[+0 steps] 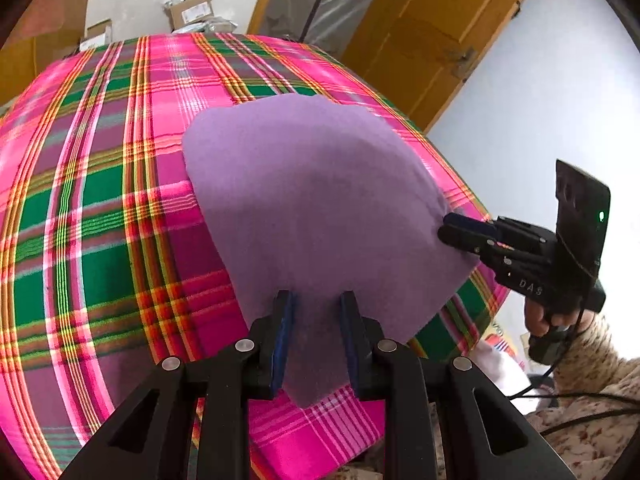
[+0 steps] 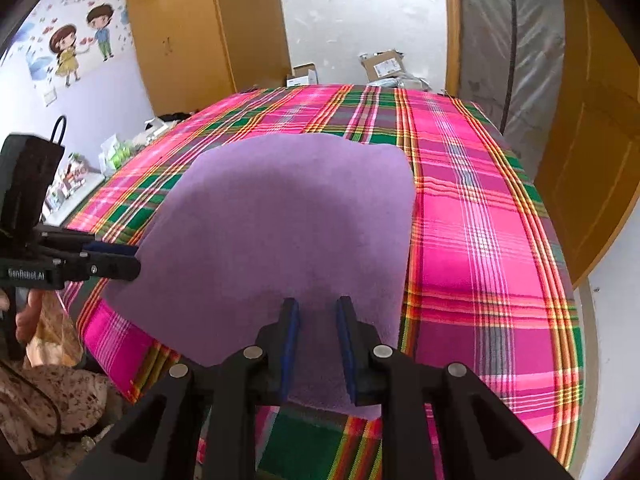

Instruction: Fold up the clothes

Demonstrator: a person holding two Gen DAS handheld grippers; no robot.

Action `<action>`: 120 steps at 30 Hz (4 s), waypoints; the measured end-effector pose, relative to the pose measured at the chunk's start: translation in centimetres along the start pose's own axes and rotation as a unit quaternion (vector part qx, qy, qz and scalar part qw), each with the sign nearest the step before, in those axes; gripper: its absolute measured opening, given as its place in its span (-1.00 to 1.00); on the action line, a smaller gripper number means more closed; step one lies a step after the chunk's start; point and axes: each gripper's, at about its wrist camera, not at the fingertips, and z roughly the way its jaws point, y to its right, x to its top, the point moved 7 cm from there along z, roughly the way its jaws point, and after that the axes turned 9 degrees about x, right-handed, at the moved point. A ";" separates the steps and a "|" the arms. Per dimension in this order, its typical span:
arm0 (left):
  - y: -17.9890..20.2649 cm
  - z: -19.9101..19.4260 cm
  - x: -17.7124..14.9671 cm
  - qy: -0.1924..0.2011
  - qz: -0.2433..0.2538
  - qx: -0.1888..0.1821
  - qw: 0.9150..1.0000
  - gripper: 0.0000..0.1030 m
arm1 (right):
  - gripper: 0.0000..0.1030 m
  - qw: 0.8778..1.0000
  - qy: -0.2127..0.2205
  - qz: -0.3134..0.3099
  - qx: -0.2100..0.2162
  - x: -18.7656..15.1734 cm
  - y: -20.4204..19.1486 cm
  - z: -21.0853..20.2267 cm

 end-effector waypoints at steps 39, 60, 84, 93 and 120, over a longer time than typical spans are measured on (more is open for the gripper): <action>-5.5 4.1 5.7 -0.102 -0.187 -0.130 0.968 0.23 | 0.10 0.963 -0.062 0.149 0.216 5.5 6.1 5.8; -3.8 2.7 4.8 -0.063 -0.087 -0.003 0.994 -0.07 | -0.36 0.985 -0.046 0.091 0.142 5.0 4.9 5.5; -6.0 -0.3 6.9 -0.014 -0.079 0.009 0.997 -0.16 | -0.62 0.994 0.009 0.053 0.090 8.4 -0.1 3.5; -11.2 -1.7 8.0 0.007 -0.115 0.042 0.992 -0.16 | -0.62 0.993 0.001 0.036 0.114 11.2 -3.7 6.8; -25.8 -0.1 14.7 0.021 -0.165 0.096 0.981 -0.16 | -0.62 0.993 -0.010 0.021 0.119 20.9 -9.4 18.2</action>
